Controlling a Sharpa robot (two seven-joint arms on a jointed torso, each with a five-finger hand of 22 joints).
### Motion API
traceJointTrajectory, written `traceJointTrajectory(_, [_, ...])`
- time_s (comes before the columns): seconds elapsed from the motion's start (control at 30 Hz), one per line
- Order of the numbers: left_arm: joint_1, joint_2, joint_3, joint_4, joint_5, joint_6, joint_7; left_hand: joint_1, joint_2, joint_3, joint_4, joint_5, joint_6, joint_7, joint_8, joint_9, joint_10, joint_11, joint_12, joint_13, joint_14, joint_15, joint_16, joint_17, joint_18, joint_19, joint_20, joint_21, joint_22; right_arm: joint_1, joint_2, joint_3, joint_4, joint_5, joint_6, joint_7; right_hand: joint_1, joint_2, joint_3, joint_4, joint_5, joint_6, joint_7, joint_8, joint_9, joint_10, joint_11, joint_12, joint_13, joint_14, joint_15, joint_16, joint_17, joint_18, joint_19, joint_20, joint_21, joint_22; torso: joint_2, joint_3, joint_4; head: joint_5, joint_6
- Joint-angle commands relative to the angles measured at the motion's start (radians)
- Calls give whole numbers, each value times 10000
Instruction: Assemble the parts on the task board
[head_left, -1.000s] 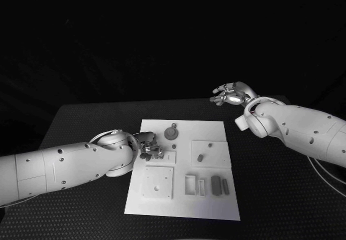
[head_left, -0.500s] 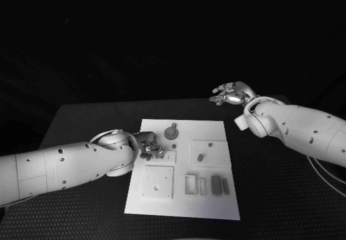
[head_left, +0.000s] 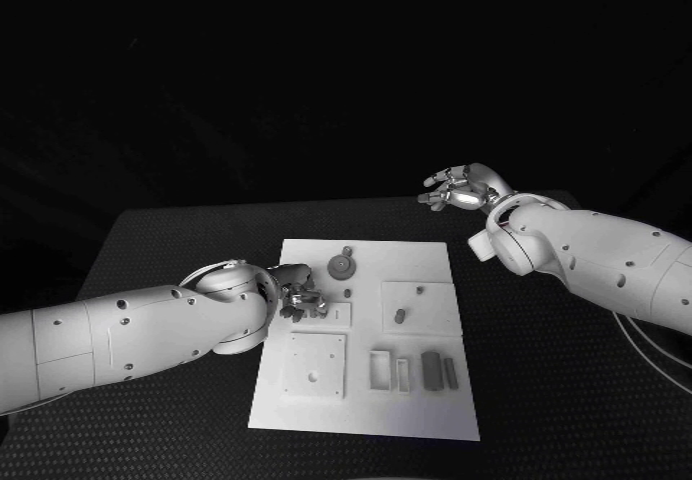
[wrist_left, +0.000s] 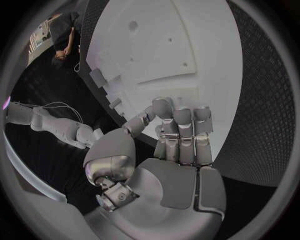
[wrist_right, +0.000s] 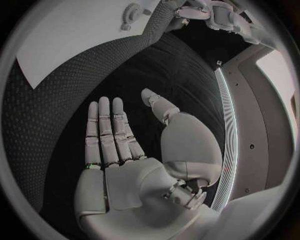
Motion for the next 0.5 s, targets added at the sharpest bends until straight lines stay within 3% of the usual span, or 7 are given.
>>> traceJointTrajectory(0.03, [-22, 46, -7, 34, -72, 91, -4, 0, 130, 54, 0, -5, 807, -656, 24, -3, -142, -113, 72, -15, -3, -58, 37, -10, -56, 74, -1103, 54, 184, 1, 1, 5, 31, -62, 133, 71, -49, 92, -61, -11, 49, 156, 142, 59, -15, -1155, 766, -12, -22, -11, 30, -47, 14, -102, -88, -12, -46, 17, -2, 2, -3, 1, -9])
traceJointTrajectory(0.27, [-23, 59, -7, 55, -130, 315, -22, 29, 51, 71, -8, -14, 810, -658, 17, 7, -143, -115, 98, -29, -5, -64, 57, -32, -51, 78, -1111, 65, 187, 1, -12, 5, 55, -62, 155, 60, -52, 93, -67, -10, 60, 155, 141, 61, -20, -1156, 766, -10, -35, -13, 33, -55, 19, -102, -90, -13, -57, 22, -1, -1, 7, -6, -19])
traceJointTrajectory(0.5, [-23, 51, -7, 66, -186, 482, -49, 215, -425, -118, 72, -40, 885, -660, 15, 52, -145, -103, 183, -109, -24, -67, 117, -136, -55, 115, -1121, 82, 168, 1, -20, 5, 63, -60, 162, 56, -63, 89, -84, -3, 123, 154, 145, 65, -33, -1161, 770, -4, -68, -18, 38, -72, 30, -105, -93, -12, -83, 35, -2, -2, 5, 6, -32])
